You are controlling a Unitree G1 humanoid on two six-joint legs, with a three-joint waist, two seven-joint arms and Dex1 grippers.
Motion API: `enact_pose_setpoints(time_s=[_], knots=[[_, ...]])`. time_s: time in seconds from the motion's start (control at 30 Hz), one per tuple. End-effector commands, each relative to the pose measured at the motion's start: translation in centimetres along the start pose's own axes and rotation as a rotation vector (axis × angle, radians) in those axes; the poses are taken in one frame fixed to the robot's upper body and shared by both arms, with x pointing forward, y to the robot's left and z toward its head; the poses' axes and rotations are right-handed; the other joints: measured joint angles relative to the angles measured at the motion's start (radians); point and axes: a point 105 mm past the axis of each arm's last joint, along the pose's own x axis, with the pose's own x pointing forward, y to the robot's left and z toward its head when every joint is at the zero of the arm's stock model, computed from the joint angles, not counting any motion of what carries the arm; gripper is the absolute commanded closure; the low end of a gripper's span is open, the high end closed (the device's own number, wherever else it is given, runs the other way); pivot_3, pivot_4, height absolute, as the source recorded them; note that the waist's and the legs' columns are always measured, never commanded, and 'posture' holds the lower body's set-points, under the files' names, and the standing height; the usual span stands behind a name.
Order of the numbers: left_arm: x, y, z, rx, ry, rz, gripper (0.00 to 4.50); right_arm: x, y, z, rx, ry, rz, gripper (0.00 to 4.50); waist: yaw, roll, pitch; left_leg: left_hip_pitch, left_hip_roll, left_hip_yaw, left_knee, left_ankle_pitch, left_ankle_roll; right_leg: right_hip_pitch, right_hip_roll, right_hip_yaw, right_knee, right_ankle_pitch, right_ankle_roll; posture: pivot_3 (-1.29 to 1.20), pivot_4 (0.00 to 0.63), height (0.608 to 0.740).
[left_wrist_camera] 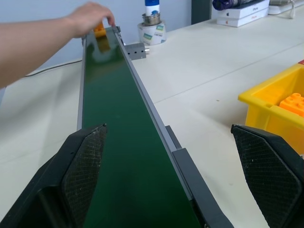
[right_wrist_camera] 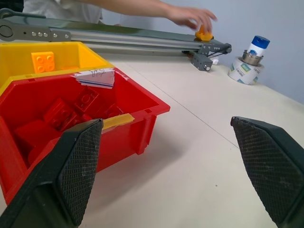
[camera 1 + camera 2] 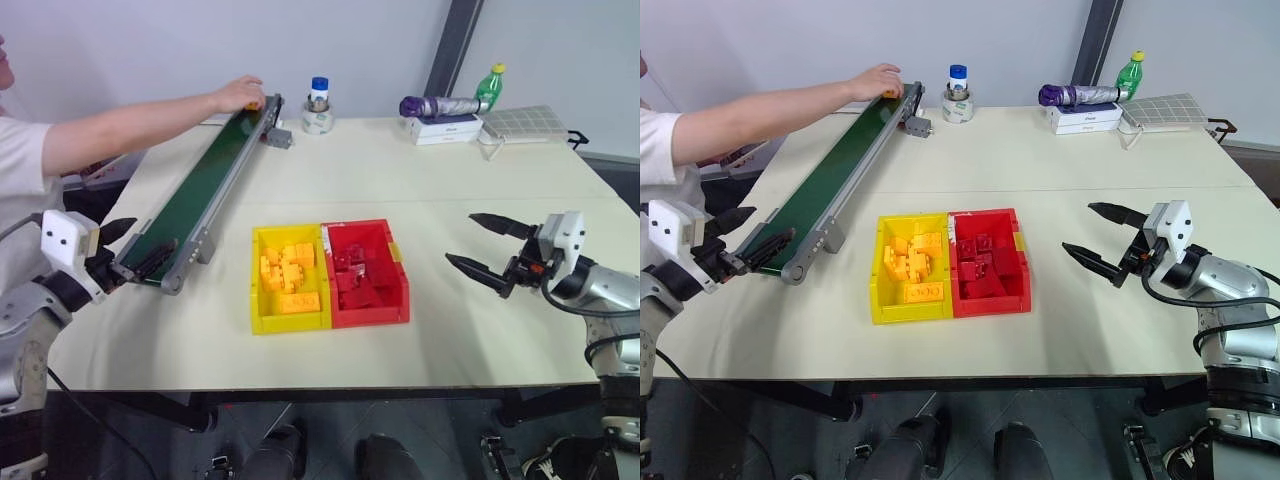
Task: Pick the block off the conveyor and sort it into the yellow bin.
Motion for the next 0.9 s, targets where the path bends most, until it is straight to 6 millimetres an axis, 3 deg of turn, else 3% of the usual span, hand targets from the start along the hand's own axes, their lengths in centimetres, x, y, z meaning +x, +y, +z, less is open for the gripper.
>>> enact_pose_setpoints(time_s=[0.03, 0.2, 0.63, 0.8, 0.9], knots=[[-0.1, 0.2, 1.6, 0.047, -0.066, 0.011, 0.08, 0.0, -0.2, 1.1, -0.043, -0.021, 0.005, 0.00, 0.000, 0.000, 0.000, 0.000, 0.000, 0.000, 0.000, 0.000, 0.000, 0.000, 0.000, 0.000, 0.000, 0.000, 0.000, 0.00, 0.150, 0.740], [-0.3, 0.6, 1.8, 0.050, -0.078, 0.060, 0.08, 0.0, -0.2, 1.2, -0.044, -0.020, 0.004, 0.00, 0.000, 0.000, 0.000, 0.000, 0.000, 0.000, 0.000, 0.000, 0.000, 0.000, 0.000, 0.000, 0.000, 0.000, 0.000, 0.00, 0.150, 0.740], [-2.7, 1.4, 1.2, 0.070, -0.141, 0.433, 0.08, 0.3, -0.2, 0.9, -0.039, -0.022, 0.015, 0.00, 0.003, 0.000, 0.000, 0.000, 0.000, 0.000, 0.001, 0.000, 0.000, 0.001, 0.000, 0.000, 0.000, 0.000, 0.000, 0.00, 0.150, 0.740], [-3.6, 0.9, 0.2, 0.035, -0.154, 0.549, 0.08, 0.3, -0.2, 0.9, -0.038, -0.023, 0.015, 0.00, 0.006, 0.000, 0.000, 0.000, 0.000, 0.000, 0.001, 0.000, 0.000, 0.001, 0.000, 0.000, 0.000, 0.000, 0.000, 0.00, 0.150, 0.740], [-3.5, -0.6, -0.9, -0.020, -0.134, 0.535, 0.08, 0.3, -0.2, 0.9, -0.038, -0.025, 0.016, 0.00, 0.006, 0.000, 0.000, 0.000, 0.000, 0.000, 0.001, 0.000, 0.000, 0.002, 0.000, 0.000, 0.000, 0.000, 0.000, 0.00, 0.150, 0.740]])
